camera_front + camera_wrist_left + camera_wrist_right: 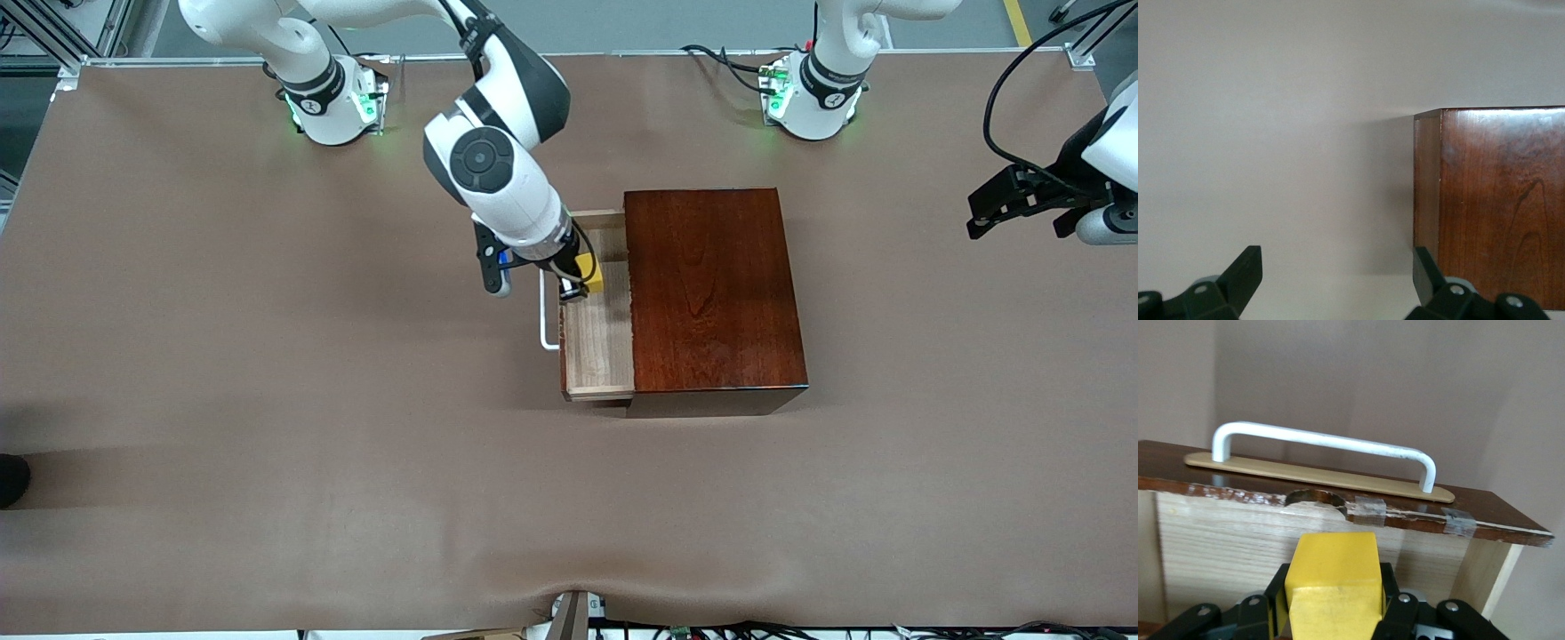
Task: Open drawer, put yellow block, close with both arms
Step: 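Carry the yellow cube with the right gripper over the open drawer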
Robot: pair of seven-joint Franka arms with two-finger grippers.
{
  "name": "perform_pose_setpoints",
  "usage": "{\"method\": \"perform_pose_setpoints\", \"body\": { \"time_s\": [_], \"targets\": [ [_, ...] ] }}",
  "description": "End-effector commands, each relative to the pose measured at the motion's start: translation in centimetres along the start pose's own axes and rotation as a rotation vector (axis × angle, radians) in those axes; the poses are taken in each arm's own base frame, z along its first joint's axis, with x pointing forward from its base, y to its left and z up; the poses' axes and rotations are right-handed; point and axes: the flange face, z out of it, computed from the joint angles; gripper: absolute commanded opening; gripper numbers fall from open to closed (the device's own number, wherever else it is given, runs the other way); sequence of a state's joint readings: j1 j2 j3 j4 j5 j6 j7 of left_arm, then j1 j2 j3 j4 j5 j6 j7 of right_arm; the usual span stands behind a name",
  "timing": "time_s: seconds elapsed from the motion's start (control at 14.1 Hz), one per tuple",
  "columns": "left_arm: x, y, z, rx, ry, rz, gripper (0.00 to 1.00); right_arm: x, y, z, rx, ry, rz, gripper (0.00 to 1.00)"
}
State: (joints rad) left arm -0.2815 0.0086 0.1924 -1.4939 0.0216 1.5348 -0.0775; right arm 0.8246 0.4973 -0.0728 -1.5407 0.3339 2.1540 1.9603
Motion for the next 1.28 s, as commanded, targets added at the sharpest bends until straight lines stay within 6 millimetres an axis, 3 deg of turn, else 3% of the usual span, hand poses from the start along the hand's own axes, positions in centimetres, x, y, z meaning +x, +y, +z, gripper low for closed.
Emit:
{"method": "perform_pose_setpoints", "body": {
  "time_s": [0.0,0.21,0.57,0.64,0.71,0.78,0.85,0.92,0.99,1.06,1.21],
  "targets": [
    [-0.2,-0.3,-0.4,0.004,-0.003,0.025,1.0,-0.8,-0.4,2.0,0.012,-0.007,0.021,0.0],
    [-0.1,-0.3,-0.3,0.005,-0.003,0.033,1.0,-0.8,-0.5,4.2,0.015,-0.001,0.021,0.0],
    [0.1,-0.3,0.1,0.006,-0.009,0.031,1.0,-0.8,-0.3,5.5,0.001,0.007,0.021,0.0],
    [0.1,-0.3,0.1,0.006,-0.009,0.031,1.0,-0.7,-0.3,5.7,0.001,0.008,0.026,0.05],
    [0.1,-0.4,0.0,0.006,-0.007,0.033,1.0,-0.7,-0.3,5.7,0.001,0.007,0.045,0.33],
    [0.2,-0.3,0.1,0.007,-0.009,0.031,1.0,-0.6,-0.4,5.6,0.002,0.008,0.076,0.4],
    [0.2,-0.3,0.1,0.007,-0.007,0.033,1.0,-0.7,-0.6,5.3,0.007,0.004,0.08,0.63],
    [0.2,-0.2,0.1,0.006,-0.006,0.034,1.0,-1.4,-0.6,4.8,0.018,0.0,0.075,0.77],
    [0.2,-0.2,0.1,0.006,-0.006,0.033,1.0,-1.7,-0.8,4.2,0.023,0.001,0.066,0.81],
    [0.2,-0.2,0.3,0.007,-0.009,0.034,1.0,-1.7,-0.9,4.0,0.025,-0.002,0.069,1.0],
    [0.2,-0.2,0.3,0.007,-0.01,0.033,1.0,-1.7,-0.8,3.6,0.015,0.017,0.05,1.0]
  ]
}}
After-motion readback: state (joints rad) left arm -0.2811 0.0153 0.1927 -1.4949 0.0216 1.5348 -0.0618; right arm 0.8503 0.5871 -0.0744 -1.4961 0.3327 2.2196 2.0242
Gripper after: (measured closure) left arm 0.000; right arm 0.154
